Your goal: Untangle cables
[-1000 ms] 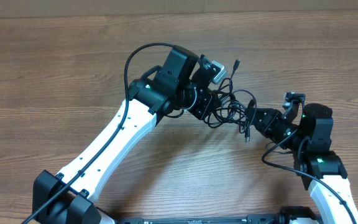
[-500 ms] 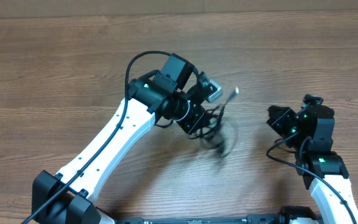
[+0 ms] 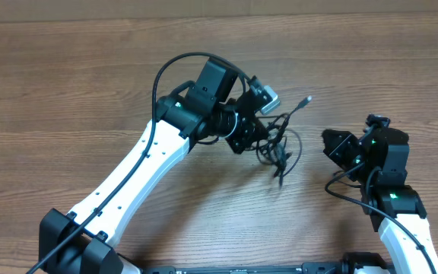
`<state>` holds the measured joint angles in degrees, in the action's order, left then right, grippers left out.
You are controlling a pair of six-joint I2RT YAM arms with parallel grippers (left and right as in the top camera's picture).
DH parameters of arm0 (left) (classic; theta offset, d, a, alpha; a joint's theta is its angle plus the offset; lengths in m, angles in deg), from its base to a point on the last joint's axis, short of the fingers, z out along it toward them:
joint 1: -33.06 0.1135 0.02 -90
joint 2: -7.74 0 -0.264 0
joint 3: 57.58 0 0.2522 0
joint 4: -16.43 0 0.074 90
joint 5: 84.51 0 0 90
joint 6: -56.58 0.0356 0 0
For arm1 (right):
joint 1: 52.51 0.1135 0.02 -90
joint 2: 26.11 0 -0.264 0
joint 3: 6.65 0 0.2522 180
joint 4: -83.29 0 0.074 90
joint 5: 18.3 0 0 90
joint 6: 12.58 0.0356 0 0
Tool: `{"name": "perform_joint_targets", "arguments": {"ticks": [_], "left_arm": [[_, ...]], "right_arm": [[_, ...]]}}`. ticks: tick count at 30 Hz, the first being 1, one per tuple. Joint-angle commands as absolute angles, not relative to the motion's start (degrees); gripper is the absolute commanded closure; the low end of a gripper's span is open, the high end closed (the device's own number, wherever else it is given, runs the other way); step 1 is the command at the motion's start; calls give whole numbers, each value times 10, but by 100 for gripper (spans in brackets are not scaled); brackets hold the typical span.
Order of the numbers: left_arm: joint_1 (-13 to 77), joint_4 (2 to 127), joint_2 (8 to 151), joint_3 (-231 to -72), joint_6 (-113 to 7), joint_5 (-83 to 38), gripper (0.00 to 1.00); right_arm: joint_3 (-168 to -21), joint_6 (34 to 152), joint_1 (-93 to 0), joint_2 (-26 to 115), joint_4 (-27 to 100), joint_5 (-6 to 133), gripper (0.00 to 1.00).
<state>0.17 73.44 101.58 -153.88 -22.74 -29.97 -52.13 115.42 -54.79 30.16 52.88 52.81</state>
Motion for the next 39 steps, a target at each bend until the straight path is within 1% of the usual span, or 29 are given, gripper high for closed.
{"name": "perform_joint_targets", "arguments": {"ticks": [1, 5, 7, 12, 19, 21, 23, 26, 29, 32, 36, 39], "left_arm": [[6, 695, 1002, -1548, -279, -325, 96], [13, 658, 1002, -1548, -316, -324, 96], [23, 655, 1002, -1548, -328, -315, 96], [36, 678, 1002, -1548, -321, -311, 96], [45, 716, 1002, -1548, -321, -248, 96], [44, 720, 1002, -1548, -321, -234, 96], [44, 718, 1003, -1548, -321, -235, 96], [44, 708, 1002, -1548, -322, -264, 96], [44, 694, 1002, -1548, -322, -319, 96], [40, 684, 1003, -1548, -324, -365, 96], [24, 680, 1003, -1548, -326, -364, 96], [6, 674, 1002, -1548, -326, -363, 96]], "right_arm": [[-531, 1139, -549, 302, 550, 412, 94], [-531, 1108, -549, 302, 579, 334, 87], [-531, 1073, -549, 302, 585, 320, 87], [-531, 1043, -549, 302, 583, 345, 87], [-531, 1043, -549, 290, 577, 359, 85], [-531, 1031, -549, 279, 582, 343, 82], [-531, 992, -547, 264, 596, 292, 76], [-531, 941, -547, 251, 607, 228, 67], [-531, 896, -547, 252, 593, 223, 63], [-531, 849, -547, 257, 573, 216, 63], [-531, 815, -547, 265, 568, 195, 63], [-531, 813, -543, 275, 568, 203, 63]]}}
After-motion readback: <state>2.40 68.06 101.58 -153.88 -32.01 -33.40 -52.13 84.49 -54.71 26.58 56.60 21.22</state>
